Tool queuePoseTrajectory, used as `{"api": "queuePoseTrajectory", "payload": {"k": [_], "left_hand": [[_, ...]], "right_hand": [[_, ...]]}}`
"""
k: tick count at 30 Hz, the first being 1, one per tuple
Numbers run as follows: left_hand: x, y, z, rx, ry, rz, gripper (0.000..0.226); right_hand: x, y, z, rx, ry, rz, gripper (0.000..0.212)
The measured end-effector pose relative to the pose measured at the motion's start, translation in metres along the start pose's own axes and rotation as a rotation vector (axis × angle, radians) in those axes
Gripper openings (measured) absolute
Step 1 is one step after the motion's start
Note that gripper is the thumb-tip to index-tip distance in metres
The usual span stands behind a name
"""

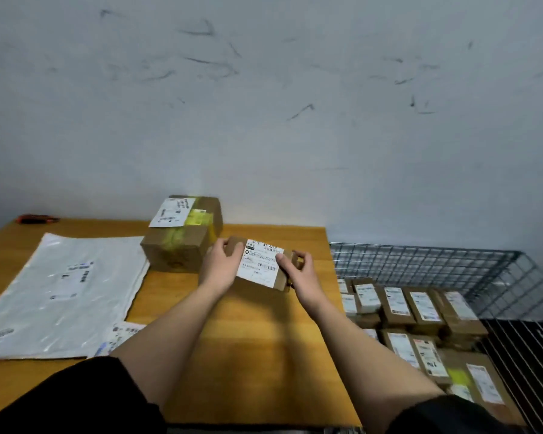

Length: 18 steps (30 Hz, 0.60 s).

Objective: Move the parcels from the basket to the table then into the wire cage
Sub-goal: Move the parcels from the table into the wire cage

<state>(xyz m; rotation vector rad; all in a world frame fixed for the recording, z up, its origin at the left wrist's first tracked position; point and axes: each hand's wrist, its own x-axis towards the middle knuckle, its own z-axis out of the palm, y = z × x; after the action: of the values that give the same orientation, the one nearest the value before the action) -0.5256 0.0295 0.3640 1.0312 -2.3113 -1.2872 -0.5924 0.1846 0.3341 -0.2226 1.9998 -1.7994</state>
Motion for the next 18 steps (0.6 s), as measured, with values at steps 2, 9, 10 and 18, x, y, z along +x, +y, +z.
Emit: {"api": "queuePoseTrajectory", "payload": {"k": [2,9,10,18], "left_hand": [[-0.009,0.024,0.040,-0.033,-0.048,0.034,0.049],[-0.055,0.098,0.198,-0.158,-0.197,0.007,0.057],[-0.061,0.105,0.219,-0.193,-0.211,-0.008,0.057],[-0.106,0.138,0.355,-0.419,-0.316,-0.339,0.060]], "right_hand": [[0.002,0.002,-0.043,0.051,0.065,0.020,0.042],[0.019,0.020,-0.214,0.174,0.157,0.125,0.048],[0.021,0.024,-0.239,0.177,0.149,0.149,0.047],[0.039,0.073,-0.366,0.235,0.152,0.361,0.045]]}}
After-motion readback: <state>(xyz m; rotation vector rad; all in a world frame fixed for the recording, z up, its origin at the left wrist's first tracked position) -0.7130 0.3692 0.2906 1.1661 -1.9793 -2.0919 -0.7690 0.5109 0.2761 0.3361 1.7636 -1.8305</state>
